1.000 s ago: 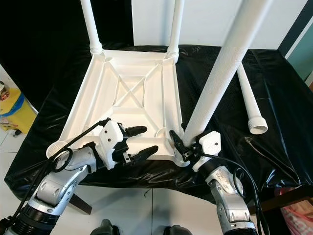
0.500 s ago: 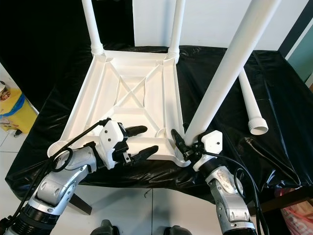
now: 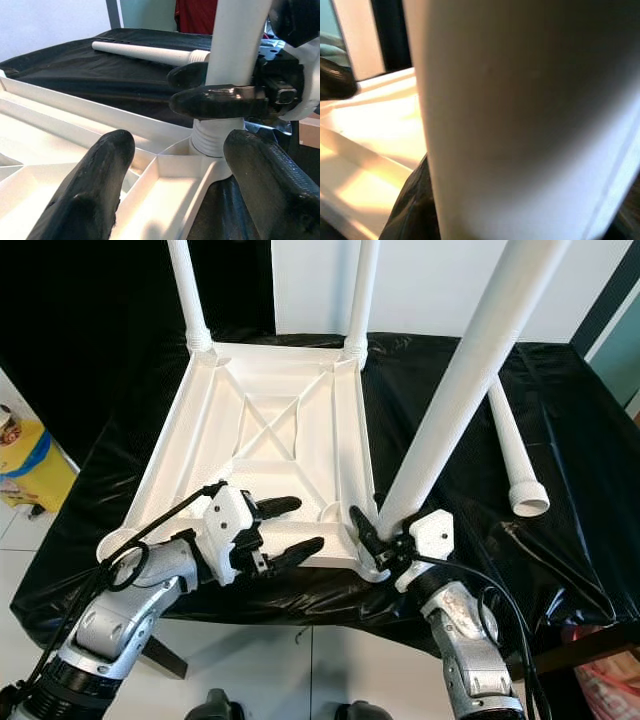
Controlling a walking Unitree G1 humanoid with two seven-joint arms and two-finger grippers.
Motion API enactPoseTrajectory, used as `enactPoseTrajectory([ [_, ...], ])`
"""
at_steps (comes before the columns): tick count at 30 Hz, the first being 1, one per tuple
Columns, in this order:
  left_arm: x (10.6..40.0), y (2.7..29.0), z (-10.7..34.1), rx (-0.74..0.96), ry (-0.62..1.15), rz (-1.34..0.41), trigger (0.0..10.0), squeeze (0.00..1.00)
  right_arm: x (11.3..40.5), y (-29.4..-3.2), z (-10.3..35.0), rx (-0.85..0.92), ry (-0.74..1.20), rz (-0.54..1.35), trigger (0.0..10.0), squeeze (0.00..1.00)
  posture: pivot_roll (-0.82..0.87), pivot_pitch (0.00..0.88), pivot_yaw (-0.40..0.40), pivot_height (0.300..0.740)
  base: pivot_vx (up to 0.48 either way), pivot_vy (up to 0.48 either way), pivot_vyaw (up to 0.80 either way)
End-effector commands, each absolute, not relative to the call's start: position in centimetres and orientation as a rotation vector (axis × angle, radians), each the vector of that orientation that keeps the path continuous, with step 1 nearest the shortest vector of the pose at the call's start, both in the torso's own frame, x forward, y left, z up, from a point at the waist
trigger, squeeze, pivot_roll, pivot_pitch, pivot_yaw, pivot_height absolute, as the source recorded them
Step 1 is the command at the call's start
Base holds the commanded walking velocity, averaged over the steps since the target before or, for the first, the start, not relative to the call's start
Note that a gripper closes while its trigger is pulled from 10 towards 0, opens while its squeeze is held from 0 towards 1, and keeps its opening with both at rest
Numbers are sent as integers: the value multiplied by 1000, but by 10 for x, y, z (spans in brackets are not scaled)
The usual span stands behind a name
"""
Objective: Building children table
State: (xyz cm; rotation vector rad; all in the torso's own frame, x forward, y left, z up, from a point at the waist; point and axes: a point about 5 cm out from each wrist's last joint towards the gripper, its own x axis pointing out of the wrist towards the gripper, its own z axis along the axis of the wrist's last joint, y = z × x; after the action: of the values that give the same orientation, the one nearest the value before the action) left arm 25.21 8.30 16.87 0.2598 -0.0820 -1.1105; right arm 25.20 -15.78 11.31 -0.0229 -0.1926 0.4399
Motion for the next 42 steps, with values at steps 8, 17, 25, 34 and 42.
enactPoseTrajectory([
  [8, 253, 81, 170, 265, -98, -1100, 10000, 0, 252, -183, 80, -51, -30, 173, 10000, 0, 30, 74, -58, 740, 0, 0, 0],
  [17, 255, 81, 171, 264, -105, -1095, 10000, 0, 260, -196, 74, 39, 4, -131, 10000, 0, 24, 73, -59, 740, 0, 0, 0],
  [25, 257, 80, 172, 265, -111, -1096, 10000, 0, 268, -190, 72, 92, 22, -173, 10000, 0, 22, 71, -61, 740, 0, 0, 0],
  [34, 258, 79, 173, 265, -119, -1091, 10000, 0, 280, -187, 78, 106, 47, -271, 10000, 0, 19, 70, -69, 740, 0, 0, 0],
  [42, 259, 78, 173, 264, -124, -1087, 10000, 0, 281, -186, 81, 93, 30, -339, 10000, 0, 21, 70, -72, 740, 0, 0, 0],
])
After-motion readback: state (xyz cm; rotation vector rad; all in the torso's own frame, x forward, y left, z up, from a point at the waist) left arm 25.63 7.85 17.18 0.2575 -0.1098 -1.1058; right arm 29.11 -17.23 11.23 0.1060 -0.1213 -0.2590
